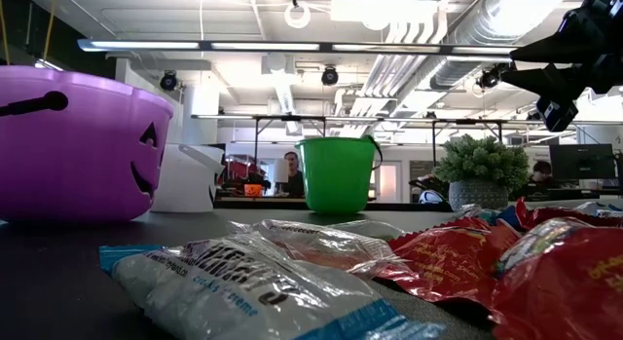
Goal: Sort candy
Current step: Put the red candy into the white bucket
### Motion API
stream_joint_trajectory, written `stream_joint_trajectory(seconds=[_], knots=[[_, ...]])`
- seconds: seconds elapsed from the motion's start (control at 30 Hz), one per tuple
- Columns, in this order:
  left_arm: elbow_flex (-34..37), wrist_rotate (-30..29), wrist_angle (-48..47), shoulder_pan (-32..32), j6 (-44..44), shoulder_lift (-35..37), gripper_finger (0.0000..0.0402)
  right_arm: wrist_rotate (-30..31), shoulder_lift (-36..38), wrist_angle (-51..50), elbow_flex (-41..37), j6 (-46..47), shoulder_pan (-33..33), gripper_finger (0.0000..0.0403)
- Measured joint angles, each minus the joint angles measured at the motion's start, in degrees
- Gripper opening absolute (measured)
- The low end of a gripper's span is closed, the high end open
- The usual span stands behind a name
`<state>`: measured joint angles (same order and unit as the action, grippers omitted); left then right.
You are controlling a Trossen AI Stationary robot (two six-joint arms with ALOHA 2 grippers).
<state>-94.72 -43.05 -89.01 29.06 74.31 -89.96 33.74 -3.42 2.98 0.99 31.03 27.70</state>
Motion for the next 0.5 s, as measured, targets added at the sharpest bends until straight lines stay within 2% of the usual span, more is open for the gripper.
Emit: stream_joint_trajectory(seconds=[0.17,0.4,0.5], knots=[[0.02,-0.03,-0.83,-10.44,-12.89,0.27,0.0019,-0.17,0.00,0.00,0.02,0.01,-0.02,0.0126],[0.04,-1.90,-0.96,-25.24,-26.59,1.39,0.0019,-0.17,0.00,0.00,0.00,0.01,0.00,0.0126],[0.04,-0.37,0.56,-32.56,-32.94,1.86,0.0019,-0.17,0.00,0.00,0.02,0.00,0.00,0.0126]])
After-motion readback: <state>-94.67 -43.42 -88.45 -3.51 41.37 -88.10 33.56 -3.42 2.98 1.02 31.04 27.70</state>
